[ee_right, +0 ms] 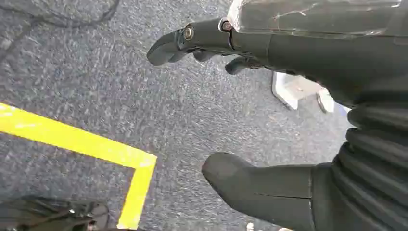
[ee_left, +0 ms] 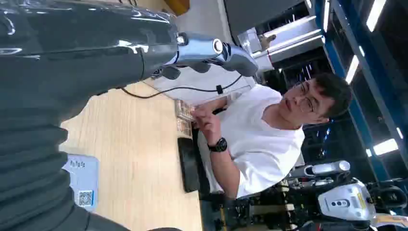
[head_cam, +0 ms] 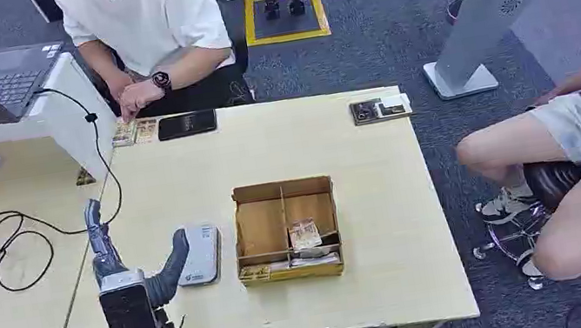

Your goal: Pass the card to the sensor for recognition and then transmit it.

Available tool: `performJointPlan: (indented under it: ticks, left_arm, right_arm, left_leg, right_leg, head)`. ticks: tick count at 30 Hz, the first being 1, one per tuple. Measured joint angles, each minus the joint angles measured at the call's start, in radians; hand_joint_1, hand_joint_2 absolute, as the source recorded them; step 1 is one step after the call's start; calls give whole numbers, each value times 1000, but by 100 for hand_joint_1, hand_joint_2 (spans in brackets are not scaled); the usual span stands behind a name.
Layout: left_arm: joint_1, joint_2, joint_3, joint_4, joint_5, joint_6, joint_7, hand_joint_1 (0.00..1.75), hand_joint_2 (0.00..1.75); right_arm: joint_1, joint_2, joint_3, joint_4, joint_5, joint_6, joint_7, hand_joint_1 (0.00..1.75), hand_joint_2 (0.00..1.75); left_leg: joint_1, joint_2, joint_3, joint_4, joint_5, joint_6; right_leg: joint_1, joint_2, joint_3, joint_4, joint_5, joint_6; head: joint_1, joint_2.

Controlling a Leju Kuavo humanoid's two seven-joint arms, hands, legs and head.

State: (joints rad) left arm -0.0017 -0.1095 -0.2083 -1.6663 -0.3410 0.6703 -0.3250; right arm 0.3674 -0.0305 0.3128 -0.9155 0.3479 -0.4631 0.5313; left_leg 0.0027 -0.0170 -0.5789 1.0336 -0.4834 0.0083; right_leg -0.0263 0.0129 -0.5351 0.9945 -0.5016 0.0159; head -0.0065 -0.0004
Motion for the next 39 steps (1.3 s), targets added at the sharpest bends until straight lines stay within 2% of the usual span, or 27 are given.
performJointPlan:
  ticks: [1,2,10,16,17,33,36,39]
  left_arm:
    - [0,1,-2,0,8,0,1,0,175]
    - [0,2,-4,0,10,0,1,0,0]
    - [-5,5,-19,0,32,0,16,0,0]
    - [-59,-7,-23,20,8,0,42,0,0]
    - [-72,-7,-26,27,4,0,51,0,175]
    - [-246,1,-51,187,-75,0,151,0,175]
    - [-268,0,-45,214,-203,0,147,0,175]
    - [-269,-38,9,219,-513,0,93,0,175]
  right_arm:
    - [2,0,-9,0,-2,-1,-15,0,175]
    - [3,0,-18,0,-3,-1,-24,0,175]
    - [6,6,-66,1,20,-3,-48,0,175]
    - [-9,14,-103,23,61,21,-83,0,175]
    - [-15,15,-108,32,64,24,-94,0,175]
    - [-98,29,-148,183,100,39,-184,0,175]
    - [-107,29,-149,205,110,43,-197,0,175]
    - [-118,23,-149,227,111,81,-228,0,175]
  left_leg:
    - [0,0,0,0,0,0]
    - [0,0,0,0,0,0]
    - [0,0,0,0,0,0]
    - [0,0,0,0,0,0]
    - [0,0,0,0,0,0]
    - [0,0,0,0,0,0]
    - [0,0,0,0,0,0]
    - [0,0,0,0,0,0]
  right_leg:
    - [0,0,0,0,0,0]
    - [0,0,0,0,0,0]
    - [0,0,0,0,0,0]
    - [0,0,0,0,0,0]
    - [0,0,0,0,0,0]
    - [0,0,0,0,0,0]
    - [0,0,0,0,0,0]
    - [0,0,0,0,0,0]
  head:
    - [0,0]
    - [0,0]
    - [0,0]
    - [0,0]
    - [0,0]
    - [0,0]
    - [0,0]
    - [1,0]
